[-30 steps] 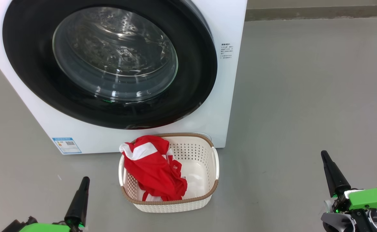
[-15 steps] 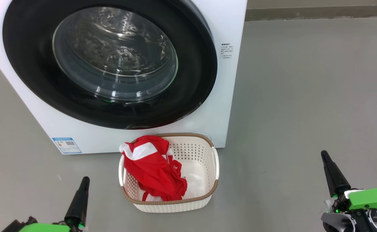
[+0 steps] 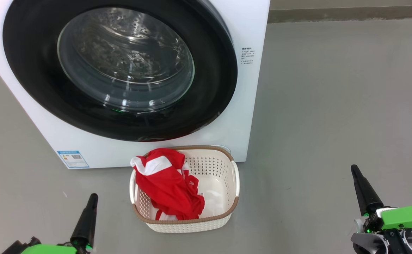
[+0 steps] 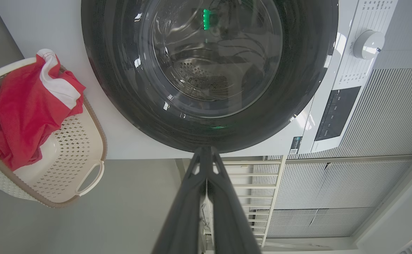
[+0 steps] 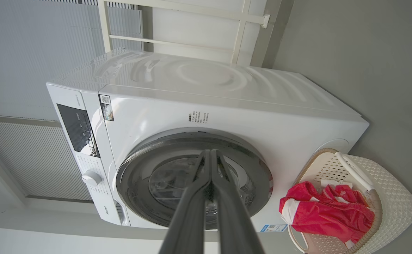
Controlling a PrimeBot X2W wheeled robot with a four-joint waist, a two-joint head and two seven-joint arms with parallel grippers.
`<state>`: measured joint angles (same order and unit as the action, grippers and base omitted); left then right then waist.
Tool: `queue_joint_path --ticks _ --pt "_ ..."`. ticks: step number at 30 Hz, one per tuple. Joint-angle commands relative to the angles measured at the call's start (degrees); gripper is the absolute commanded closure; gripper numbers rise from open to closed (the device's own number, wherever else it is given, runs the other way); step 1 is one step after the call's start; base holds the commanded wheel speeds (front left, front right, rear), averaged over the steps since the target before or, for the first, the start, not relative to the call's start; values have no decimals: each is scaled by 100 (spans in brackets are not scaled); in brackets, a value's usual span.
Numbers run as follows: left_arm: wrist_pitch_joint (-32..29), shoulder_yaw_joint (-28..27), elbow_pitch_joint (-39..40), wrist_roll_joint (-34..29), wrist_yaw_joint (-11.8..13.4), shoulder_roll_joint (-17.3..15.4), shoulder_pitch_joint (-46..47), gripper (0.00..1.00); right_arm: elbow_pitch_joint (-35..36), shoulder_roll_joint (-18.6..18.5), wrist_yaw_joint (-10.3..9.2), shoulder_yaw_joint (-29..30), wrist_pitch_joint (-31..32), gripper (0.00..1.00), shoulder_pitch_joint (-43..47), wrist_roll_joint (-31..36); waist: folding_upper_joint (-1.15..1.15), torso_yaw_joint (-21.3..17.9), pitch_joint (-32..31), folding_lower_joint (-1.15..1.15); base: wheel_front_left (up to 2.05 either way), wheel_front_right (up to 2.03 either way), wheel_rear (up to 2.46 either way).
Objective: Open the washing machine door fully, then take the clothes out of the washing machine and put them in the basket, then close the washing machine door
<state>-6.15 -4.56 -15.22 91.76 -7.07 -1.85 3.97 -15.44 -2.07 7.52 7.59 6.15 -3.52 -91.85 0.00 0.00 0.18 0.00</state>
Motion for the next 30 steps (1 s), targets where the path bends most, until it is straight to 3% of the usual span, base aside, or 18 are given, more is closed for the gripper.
queue_joint_path --ticks 1,30 --pt "-33 -194 118 41 -42 -103 222 100 142 -81 -3 -101 38 100 -266 -26 0 0 0 0 0 0 0" --pt "-33 -194 118 41 -42 -103 222 100 142 -81 -3 -100 39 100 -267 -26 0 0 0 0 0 0 0"
